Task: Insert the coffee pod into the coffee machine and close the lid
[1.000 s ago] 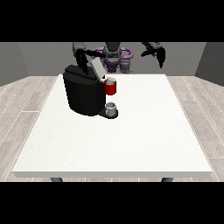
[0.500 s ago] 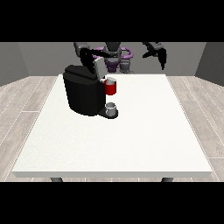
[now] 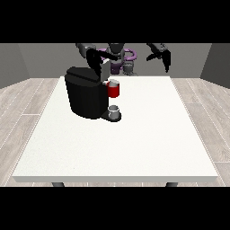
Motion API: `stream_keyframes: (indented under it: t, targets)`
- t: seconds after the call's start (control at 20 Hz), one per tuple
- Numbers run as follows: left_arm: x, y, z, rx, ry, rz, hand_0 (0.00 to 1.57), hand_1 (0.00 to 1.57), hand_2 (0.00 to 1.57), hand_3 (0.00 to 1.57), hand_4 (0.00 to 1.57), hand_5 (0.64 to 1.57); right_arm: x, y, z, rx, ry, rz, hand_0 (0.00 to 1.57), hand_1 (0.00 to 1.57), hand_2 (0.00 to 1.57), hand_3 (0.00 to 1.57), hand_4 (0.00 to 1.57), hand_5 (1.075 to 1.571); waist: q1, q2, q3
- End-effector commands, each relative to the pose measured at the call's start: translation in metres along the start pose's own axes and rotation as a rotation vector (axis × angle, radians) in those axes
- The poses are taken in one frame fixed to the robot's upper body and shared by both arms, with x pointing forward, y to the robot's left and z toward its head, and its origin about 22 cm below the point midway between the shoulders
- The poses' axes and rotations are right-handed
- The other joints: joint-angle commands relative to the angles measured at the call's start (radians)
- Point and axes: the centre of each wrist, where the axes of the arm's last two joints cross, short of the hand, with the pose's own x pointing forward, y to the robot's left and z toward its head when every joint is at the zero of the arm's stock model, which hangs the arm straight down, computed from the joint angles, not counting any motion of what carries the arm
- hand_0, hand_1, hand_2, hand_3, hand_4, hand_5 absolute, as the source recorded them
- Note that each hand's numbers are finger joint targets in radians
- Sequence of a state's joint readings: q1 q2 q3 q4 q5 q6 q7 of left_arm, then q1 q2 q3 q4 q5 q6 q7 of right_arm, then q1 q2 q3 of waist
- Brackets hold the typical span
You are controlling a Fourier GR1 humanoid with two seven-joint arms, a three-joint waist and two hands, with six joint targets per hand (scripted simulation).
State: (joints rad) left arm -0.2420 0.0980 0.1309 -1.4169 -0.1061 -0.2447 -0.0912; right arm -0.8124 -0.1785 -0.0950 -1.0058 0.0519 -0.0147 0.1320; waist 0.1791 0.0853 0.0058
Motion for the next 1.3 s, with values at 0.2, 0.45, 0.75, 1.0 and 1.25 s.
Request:
stream_keyframes:
  t: [0.2, 0.45, 0.75, 1.0, 1.25]
  targets:
    - [-0.003, -0.014, 0.002, -0.058, -0.033, 0.002, 0.00, 0.00, 0.00, 0.00, 0.36, 1.571, 0.044, 0.024, -0.010, 0.072, -0.102, 0.095, 0.00, 0.00, 0.00, 0.00, 0.00, 1.571, 0.089, 0.002, -0.0065]
    - [0.019, -0.013, -0.020, -0.047, -0.085, 0.004, 0.00, 0.00, 0.00, 0.00, 0.44, 1.571, 0.076, 0.026, -0.009, 0.026, -0.193, 0.147, 0.00, 0.00, 0.00, 0.00, 0.22, 1.571, 0.141, 0.068, -0.0060]
    - [0.025, -0.022, -0.031, -0.087, -0.142, 0.007, 0.00, 0.00, 0.00, 0.00, 0.42, 1.571, 0.112, 0.017, -0.007, -0.025, -0.226, 0.147, 0.00, 0.00, 0.00, 0.00, 0.10, 1.571, 0.184, 0.121, -0.0063]
    - [0.030, -0.029, -0.035, -0.141, -0.154, 0.000, 0.00, 0.00, 0.00, 0.00, 0.37, 1.571, 0.134, -0.001, -0.001, -0.059, -0.197, 0.215, 0.00, 0.00, 0.00, 0.00, 0.00, 1.571, 0.261, 0.134, -0.0060]
    - [0.045, -0.019, -0.045, -0.173, -0.224, 0.005, 0.00, 0.00, 0.00, 0.00, 0.38, 1.571, 0.170, -0.007, -0.001, -0.090, -0.302, 0.249, 0.00, 0.00, 0.00, 0.00, 0.00, 1.571, 0.305, 0.200, -0.0065]
